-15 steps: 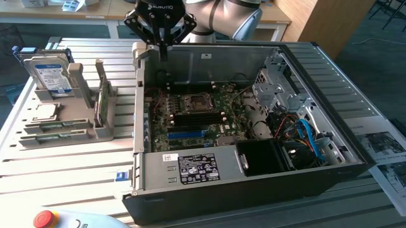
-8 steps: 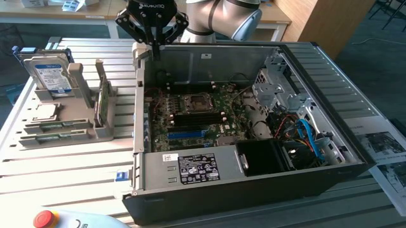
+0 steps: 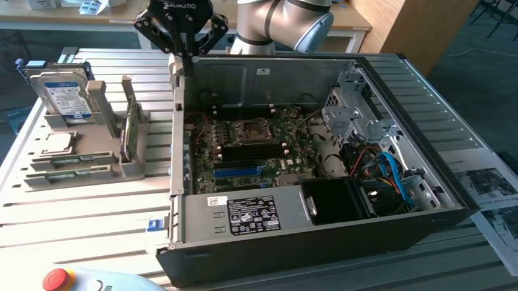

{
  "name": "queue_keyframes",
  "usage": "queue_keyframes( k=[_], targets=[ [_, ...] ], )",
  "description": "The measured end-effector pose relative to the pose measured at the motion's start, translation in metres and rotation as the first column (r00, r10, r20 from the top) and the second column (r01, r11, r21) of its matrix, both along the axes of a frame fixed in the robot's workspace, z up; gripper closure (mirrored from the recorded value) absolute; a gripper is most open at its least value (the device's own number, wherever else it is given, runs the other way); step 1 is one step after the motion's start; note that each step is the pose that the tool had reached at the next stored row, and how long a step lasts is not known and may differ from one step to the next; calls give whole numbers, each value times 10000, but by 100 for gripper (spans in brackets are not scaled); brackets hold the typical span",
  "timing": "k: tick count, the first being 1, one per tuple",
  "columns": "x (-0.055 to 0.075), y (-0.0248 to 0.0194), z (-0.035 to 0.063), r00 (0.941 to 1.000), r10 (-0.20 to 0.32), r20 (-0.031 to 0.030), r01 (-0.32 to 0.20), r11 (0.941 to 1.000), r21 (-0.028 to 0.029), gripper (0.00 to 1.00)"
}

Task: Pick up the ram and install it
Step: 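Reach for the ram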

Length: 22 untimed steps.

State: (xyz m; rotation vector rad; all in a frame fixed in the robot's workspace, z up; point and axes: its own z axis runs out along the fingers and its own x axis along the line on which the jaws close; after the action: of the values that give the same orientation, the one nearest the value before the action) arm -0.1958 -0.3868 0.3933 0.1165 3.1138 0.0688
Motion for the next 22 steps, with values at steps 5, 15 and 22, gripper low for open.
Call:
queue_keyframes(
  k=[5,15,22],
  targets=[
    [-123,21,0,10000,-1,1,1,10000,1,90],
    [-368,57,0,10000,0,1,0,10000,0,90],
    [-546,79,-1,10000,0,2,0,10000,1,90]
  ],
)
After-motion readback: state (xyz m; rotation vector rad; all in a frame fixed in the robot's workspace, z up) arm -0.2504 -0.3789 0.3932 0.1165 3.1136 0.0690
